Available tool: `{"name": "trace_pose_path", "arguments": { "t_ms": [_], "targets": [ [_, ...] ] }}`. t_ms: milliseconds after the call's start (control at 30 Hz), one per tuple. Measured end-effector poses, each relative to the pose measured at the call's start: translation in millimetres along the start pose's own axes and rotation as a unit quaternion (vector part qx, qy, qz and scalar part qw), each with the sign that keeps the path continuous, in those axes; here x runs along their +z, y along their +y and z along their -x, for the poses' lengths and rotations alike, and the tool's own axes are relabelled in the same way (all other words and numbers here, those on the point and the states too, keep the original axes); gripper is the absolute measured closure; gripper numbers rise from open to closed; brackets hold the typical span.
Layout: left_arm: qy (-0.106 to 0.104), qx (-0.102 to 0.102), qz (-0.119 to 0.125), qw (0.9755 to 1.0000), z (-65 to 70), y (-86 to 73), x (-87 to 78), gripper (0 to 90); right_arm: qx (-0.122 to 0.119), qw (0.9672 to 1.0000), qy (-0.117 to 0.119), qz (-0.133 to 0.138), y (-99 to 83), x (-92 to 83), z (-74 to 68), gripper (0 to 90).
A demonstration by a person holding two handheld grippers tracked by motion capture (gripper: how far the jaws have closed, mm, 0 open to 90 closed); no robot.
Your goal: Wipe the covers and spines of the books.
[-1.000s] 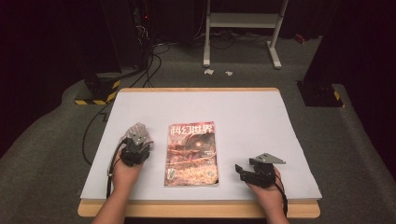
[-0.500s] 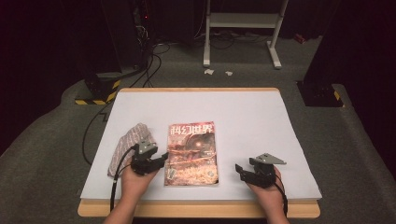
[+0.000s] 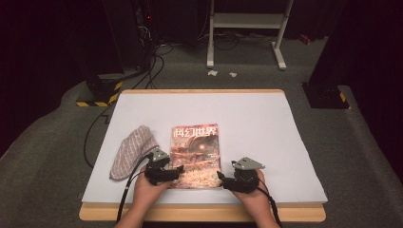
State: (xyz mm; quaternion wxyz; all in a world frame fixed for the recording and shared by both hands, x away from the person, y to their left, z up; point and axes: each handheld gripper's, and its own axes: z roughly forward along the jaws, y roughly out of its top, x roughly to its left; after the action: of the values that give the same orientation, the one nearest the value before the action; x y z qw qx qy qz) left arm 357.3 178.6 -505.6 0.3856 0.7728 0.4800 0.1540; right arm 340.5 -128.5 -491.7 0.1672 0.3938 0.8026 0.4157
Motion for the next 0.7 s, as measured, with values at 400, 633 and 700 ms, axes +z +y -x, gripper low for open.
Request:
{"name": "trace_pose_path", "arguments": {
  "t_ms": [400, 633, 700],
  "targets": [
    [0.004, 0.001, 0.004, 1.0, 0.8, -1.4, -0.2, 31.3, 0.006, 0.9993, -0.004, -0.037, 15.7, 28.7, -12.6, 24.7],
    [0.006, 0.002, 0.007, 1.0, 0.8, -2.3, -0.4, 32.8, 0.003, 0.9986, 0.006, -0.053, 4.0, 29.0, -22.0, 29.1],
    [0.005, 0.003, 0.008, 1.0, 0.6, -2.5, -0.4, 32.8, 0.005, 0.9985, 0.007, -0.054, 4.1, 29.1, -22.3, 29.0]
  ]
}}
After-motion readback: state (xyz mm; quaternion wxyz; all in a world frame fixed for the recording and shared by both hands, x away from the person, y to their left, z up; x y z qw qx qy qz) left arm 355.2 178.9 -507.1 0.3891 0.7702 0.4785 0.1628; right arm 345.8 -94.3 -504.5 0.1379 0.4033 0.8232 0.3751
